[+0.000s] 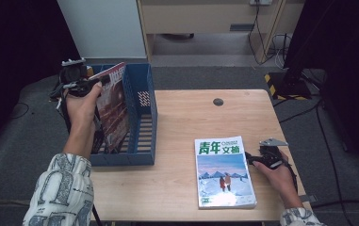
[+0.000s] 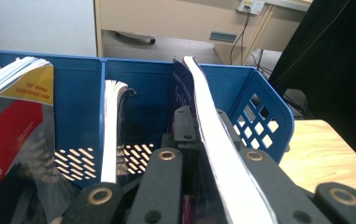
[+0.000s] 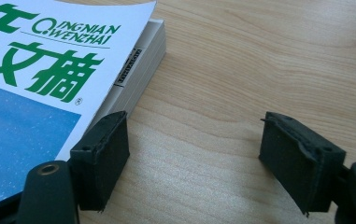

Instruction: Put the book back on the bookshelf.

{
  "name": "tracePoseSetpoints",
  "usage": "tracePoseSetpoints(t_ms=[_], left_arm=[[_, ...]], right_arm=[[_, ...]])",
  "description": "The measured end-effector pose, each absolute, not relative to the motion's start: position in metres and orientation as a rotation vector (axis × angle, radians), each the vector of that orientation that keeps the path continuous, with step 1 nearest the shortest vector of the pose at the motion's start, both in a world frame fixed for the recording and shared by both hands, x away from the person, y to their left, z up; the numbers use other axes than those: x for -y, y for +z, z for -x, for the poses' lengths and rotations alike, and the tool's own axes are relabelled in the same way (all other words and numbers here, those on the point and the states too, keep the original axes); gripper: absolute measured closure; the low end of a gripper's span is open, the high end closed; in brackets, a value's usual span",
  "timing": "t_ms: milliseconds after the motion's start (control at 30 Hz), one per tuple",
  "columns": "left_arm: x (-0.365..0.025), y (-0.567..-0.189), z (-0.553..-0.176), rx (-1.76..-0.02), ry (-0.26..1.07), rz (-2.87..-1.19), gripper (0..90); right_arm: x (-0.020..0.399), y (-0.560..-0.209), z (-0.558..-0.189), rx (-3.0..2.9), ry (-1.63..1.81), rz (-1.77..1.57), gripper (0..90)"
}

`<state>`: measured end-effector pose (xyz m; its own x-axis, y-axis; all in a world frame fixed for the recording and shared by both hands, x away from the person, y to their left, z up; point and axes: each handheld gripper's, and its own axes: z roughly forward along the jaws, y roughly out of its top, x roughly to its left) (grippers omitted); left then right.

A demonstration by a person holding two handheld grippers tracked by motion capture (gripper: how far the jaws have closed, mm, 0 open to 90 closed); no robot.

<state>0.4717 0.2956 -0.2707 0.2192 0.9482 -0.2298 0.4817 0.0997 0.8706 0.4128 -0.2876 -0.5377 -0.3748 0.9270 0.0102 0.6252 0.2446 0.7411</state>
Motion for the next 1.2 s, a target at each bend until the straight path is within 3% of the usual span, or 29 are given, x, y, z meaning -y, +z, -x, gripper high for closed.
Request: tracePoseSetpoints(t_ms=[1200], left_arm=[[-0.286, -0.287, -0.467, -1.377, 0.683, -1.489, 83.6]], right_arm=[[0.288, -0.538, -0.413, -2.089, 0.935, -1.41, 24.1]])
